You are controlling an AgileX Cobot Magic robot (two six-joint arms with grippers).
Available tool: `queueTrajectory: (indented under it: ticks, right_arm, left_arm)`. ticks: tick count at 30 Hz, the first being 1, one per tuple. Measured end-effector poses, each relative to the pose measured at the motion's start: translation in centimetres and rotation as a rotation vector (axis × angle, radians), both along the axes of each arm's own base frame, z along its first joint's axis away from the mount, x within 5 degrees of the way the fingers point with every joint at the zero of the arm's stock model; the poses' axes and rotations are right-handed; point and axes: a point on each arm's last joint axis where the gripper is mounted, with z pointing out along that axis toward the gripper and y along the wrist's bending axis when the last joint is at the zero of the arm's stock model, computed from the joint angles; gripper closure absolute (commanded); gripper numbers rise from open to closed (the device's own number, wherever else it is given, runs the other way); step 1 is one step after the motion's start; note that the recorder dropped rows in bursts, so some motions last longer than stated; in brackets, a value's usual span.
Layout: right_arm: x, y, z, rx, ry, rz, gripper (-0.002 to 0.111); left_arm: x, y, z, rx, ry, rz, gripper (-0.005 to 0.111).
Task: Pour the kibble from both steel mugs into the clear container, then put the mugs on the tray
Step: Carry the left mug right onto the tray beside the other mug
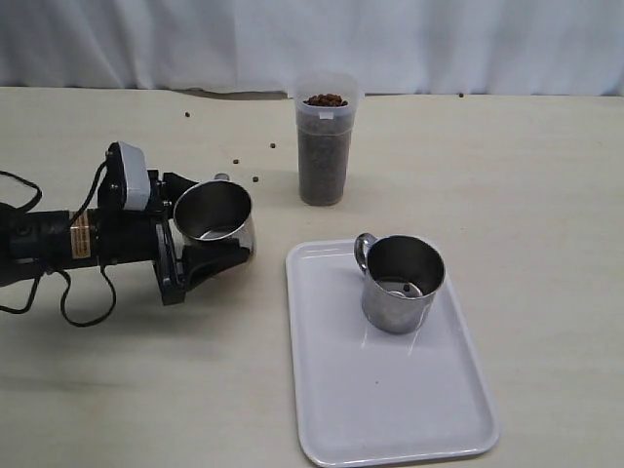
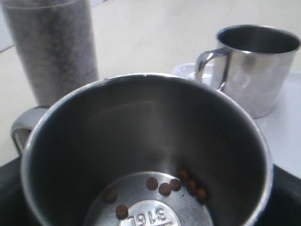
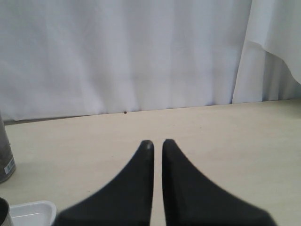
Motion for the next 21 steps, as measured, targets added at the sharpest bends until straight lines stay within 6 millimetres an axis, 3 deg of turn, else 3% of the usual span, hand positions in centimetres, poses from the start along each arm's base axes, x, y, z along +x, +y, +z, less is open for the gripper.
queueTrajectory:
  ticks: [9, 16, 21]
  right_arm:
    - [0.0, 0.0, 0.0, 0.000, 0.000, 0.000, 0.103]
    - [0.0, 0.0, 0.0, 0.000, 0.000, 0.000, 0.103]
    - [0.0, 0.0, 0.0, 0.000, 0.000, 0.000, 0.103]
  left_arm:
    - [-1.8, -3.5, 0.2, 0.002, 0.010, -0.159, 0.107]
    - [-2.8, -7.3, 0.5, -0.029, 0.002, -0.164, 0.107]
    - [-3.4, -8.9, 0.6, -0.020, -0.022, -0.191, 0.107]
